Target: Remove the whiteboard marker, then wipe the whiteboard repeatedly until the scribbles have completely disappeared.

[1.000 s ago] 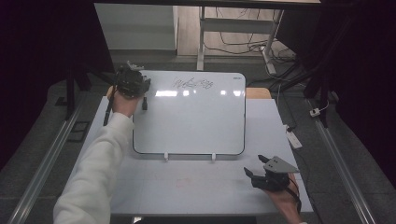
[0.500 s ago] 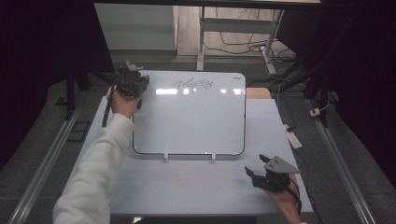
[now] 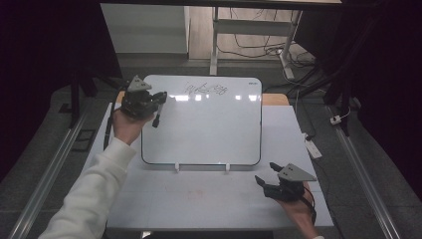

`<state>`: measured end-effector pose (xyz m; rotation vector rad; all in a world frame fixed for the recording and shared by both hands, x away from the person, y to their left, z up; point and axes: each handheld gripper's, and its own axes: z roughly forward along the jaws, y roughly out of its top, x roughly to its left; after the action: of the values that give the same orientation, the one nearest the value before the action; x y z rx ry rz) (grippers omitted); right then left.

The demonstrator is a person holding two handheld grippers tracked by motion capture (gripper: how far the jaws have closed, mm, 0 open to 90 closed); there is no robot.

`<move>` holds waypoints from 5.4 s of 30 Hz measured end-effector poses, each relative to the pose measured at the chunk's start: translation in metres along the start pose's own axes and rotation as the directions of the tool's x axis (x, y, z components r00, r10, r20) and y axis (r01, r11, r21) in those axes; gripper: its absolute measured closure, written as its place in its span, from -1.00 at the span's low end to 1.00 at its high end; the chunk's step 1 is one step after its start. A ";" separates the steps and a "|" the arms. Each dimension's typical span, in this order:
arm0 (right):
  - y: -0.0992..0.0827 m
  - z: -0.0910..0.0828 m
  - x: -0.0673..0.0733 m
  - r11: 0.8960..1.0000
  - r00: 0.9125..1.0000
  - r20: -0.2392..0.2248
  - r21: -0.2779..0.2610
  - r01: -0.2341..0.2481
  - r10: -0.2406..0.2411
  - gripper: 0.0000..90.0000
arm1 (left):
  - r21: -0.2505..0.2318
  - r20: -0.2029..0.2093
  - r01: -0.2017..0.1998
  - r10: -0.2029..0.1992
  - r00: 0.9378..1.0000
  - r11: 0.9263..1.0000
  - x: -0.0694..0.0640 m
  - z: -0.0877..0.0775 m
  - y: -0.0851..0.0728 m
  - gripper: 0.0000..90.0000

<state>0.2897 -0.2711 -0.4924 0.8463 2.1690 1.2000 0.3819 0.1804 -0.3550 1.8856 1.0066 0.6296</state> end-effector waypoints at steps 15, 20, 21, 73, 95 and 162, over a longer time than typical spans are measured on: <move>0.061 0.038 0.050 0.999 0.972 -0.234 -0.018 -0.035 0.030 -0.27 | -0.045 0.268 -0.085 0.094 0.959 0.995 -0.104 0.015 -0.038 0.81; 0.072 0.049 0.063 0.999 0.965 -0.258 -0.018 -0.041 0.035 -0.24 | -0.055 0.311 -0.091 0.104 0.945 0.994 -0.122 0.021 -0.044 0.81; 0.077 0.054 0.068 0.999 0.964 -0.262 -0.012 -0.051 0.046 -0.21 | -0.053 0.318 -0.092 0.104 0.942 0.994 -0.125 0.023 -0.045 0.81; 0.080 0.073 0.055 0.980 0.940 -0.277 0.041 -0.196 0.200 0.73 | 0.092 0.300 0.030 -0.057 0.952 0.995 -0.078 -0.037 -0.138 -0.14; 0.087 0.052 0.031 0.977 0.968 -0.221 -0.149 -0.153 0.118 0.72 | 0.173 0.191 0.087 -0.120 0.974 0.981 -0.034 -0.054 -0.201 -0.33; 0.189 0.167 -0.035 0.957 1.000 -0.005 -0.290 -0.003 0.002 0.73 | 0.184 0.175 0.085 -0.118 0.978 0.979 -0.036 -0.049 -0.212 -0.35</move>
<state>0.4798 -0.1272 -0.4023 0.7193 1.9299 1.4769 0.2427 0.2326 -0.5178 1.9890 1.0571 0.3070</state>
